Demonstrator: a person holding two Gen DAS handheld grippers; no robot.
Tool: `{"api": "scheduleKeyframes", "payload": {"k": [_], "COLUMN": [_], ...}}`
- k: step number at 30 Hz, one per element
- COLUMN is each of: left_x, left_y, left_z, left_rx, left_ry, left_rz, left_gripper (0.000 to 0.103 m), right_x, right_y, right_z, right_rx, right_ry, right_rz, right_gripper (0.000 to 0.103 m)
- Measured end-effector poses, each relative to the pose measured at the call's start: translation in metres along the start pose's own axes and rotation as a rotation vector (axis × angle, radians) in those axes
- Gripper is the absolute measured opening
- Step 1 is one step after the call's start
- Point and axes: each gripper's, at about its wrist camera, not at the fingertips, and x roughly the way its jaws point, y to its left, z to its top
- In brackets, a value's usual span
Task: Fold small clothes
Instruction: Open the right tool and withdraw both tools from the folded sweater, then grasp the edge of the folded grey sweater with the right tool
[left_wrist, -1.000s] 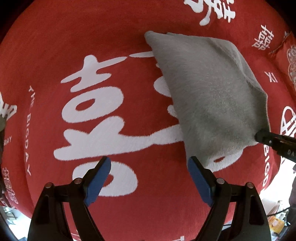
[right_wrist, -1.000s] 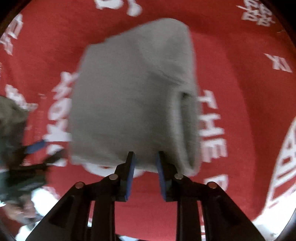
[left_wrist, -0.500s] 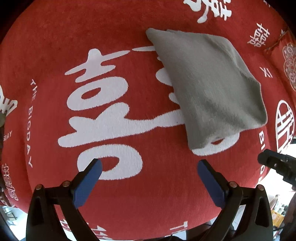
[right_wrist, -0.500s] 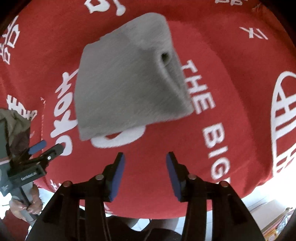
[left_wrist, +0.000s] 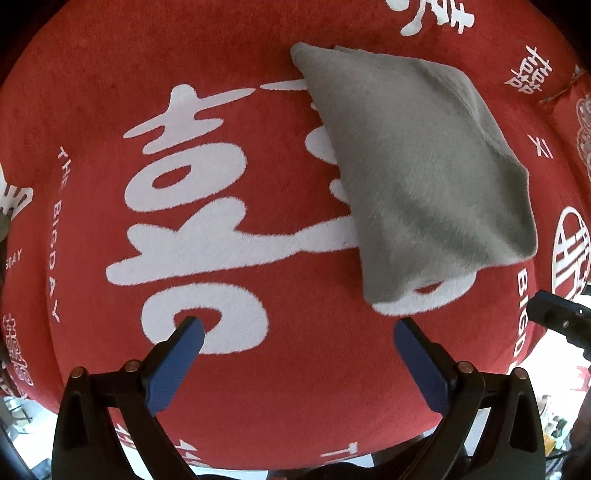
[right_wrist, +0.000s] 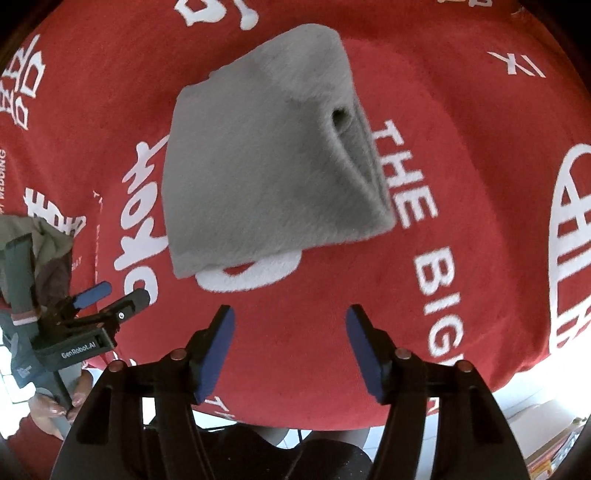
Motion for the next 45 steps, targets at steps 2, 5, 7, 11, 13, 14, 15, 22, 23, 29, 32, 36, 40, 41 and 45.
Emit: {"api": "scheduleKeyframes", "payload": {"k": [2,5,7,11,13,14,15,22,23,29,32,36,40,41,45], "left_x": [0.001,0.003,0.006,0.010,0.013,0.014,0.015,0.016,0.016,0.021,0.015,0.022,0.030,0.030,0.033], "left_y": [-0.006,-0.016,-0.022,-0.031,-0.034,-0.034,-0.034,-0.024,-0.022,-0.014,-0.011,-0.010,-0.014,-0.014,-0.015], "left_z": [0.007,0.018,0.026,0.041,0.048,0.052,0.055,0.071,0.073,0.084,0.088,0.092,0.095,0.096,0.098], "left_rx": [-0.008,-0.019,-0.032,-0.053,-0.065,-0.073,-0.082,-0.167,-0.175,-0.210,-0.214,-0.210,-0.214,-0.212,-0.206], "left_ry": [0.004,0.010,0.017,0.027,0.030,0.031,0.030,0.003,-0.005,-0.012,-0.056,-0.061,-0.038,-0.039,-0.031], "left_rz": [0.003,0.012,0.013,0.009,0.010,0.008,0.005,-0.014,-0.007,-0.022,-0.062,-0.073,-0.083,-0.085,-0.094], "left_gripper": [0.103,0.103,0.103,0.103,0.103,0.103,0.103,0.103,0.103,0.103,0.103,0.103,0.103,0.103,0.103], "right_x": [-0.002,-0.006,-0.009,-0.014,-0.015,-0.015,-0.015,0.001,0.010,0.046,0.030,0.030,0.055,0.054,0.047], "right_y": [-0.005,-0.013,-0.019,-0.028,-0.030,-0.032,-0.033,-0.049,-0.053,-0.065,-0.046,-0.038,-0.054,-0.057,-0.072], "right_z": [0.010,0.027,0.038,0.060,0.072,0.078,0.083,0.138,0.150,0.186,0.192,0.200,0.203,0.203,0.191], "right_rx": [-0.004,-0.020,-0.027,-0.066,-0.096,-0.107,-0.111,-0.064,-0.031,0.108,-0.029,-0.127,-0.066,-0.039,0.017], "right_ry": [0.001,-0.001,-0.002,-0.009,-0.010,-0.009,-0.009,-0.030,-0.027,0.026,-0.034,-0.026,0.031,0.027,0.037], "right_rz": [0.009,0.014,0.019,0.014,0.005,0.006,0.009,0.132,0.165,0.263,0.284,0.233,0.198,0.205,0.214], "right_gripper": [0.066,0.066,0.066,0.066,0.066,0.066,0.066,0.066,0.066,0.018,0.017,0.016,0.024,0.036,0.056]}}
